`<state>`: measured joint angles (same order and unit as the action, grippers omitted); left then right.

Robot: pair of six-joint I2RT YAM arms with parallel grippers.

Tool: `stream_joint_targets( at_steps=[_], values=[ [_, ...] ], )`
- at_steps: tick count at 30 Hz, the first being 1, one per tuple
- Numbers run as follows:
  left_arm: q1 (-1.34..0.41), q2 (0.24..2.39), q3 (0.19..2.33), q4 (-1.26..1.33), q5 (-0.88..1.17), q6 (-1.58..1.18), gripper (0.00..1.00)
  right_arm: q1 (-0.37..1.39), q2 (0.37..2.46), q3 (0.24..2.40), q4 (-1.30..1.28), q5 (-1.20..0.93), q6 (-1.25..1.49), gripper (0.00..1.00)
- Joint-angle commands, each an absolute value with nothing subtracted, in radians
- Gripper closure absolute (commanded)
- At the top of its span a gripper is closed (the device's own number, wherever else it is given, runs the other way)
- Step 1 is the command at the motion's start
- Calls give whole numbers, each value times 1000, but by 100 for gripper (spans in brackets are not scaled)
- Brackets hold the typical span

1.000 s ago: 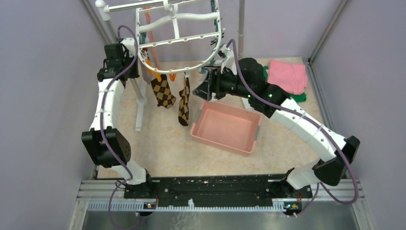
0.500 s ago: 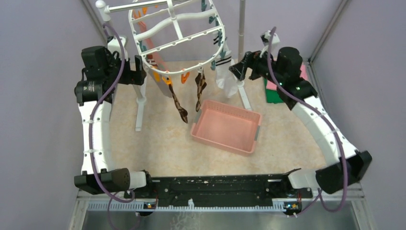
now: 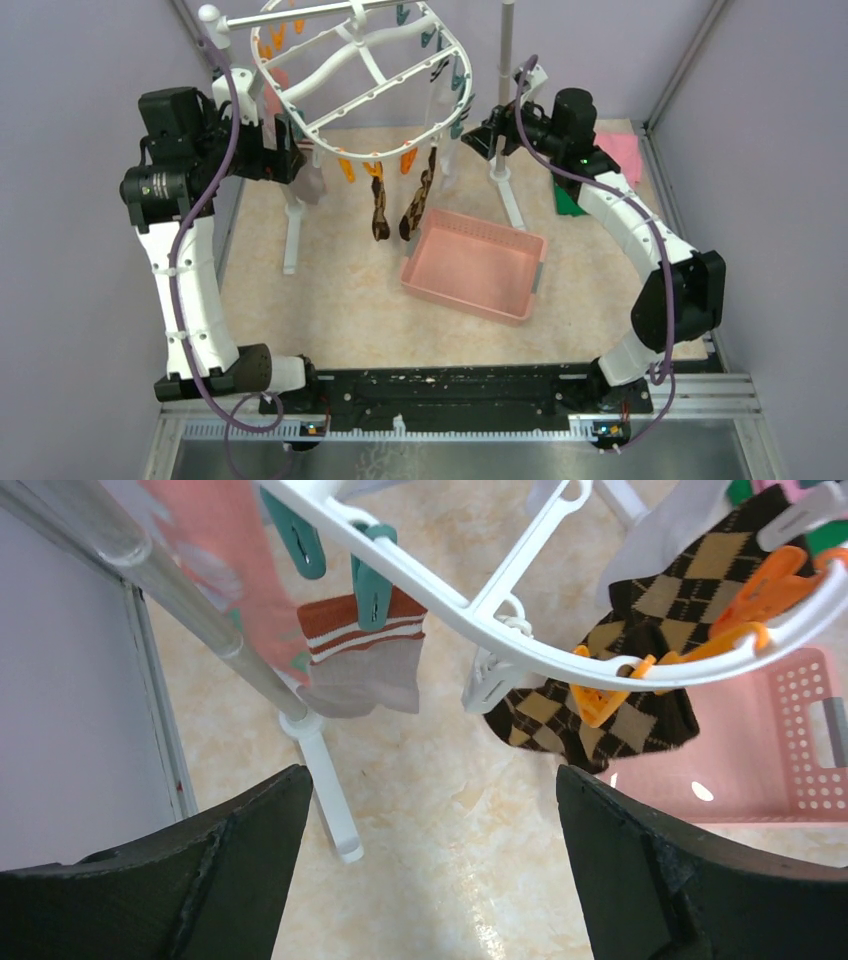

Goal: Remove the socks clipped to the hanger

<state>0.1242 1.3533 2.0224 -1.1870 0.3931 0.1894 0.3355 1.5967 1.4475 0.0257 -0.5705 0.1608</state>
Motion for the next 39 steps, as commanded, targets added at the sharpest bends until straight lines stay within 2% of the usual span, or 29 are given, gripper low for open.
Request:
stream_joint_targets(
  at_steps=[1,10,13,16,17,21,25,28,31,34,36,39],
  values=[
    [124,1355,2105,-1249,464,188,1,335,1574,1463,221,-661,193,35],
    [123,1333,2119,-1186,523,187,1,415,1499,1394,204,-596,165,80],
    [124,1340,2131,-1187,532,185,1,425,1465,1370,203,-581,179,86],
    [123,1335,2124,-1167,533,180,1,434,1438,1349,189,-551,195,86],
    [124,1334,2123,-1159,526,177,1,434,1430,1350,170,-512,205,85],
    [123,1323,2115,-1123,481,179,1,434,1362,1363,8,-194,290,56],
    [124,1315,2093,-1105,437,191,1,543,1210,1264,5,-60,280,34],
    [124,1315,2072,-1100,409,197,1,637,1160,1265,-64,-74,310,21],
    [123,1316,2063,-1093,381,198,1,761,1163,1266,-84,-69,313,15],
    [124,1315,2063,-1089,359,193,1,879,1214,1295,-92,-36,284,13],
    [123,1315,2067,-1088,341,188,1,903,1262,1328,-111,-25,274,16],
    [125,1312,2071,-1088,309,189,1,911,1317,1339,-86,-45,275,26]
  ],
)
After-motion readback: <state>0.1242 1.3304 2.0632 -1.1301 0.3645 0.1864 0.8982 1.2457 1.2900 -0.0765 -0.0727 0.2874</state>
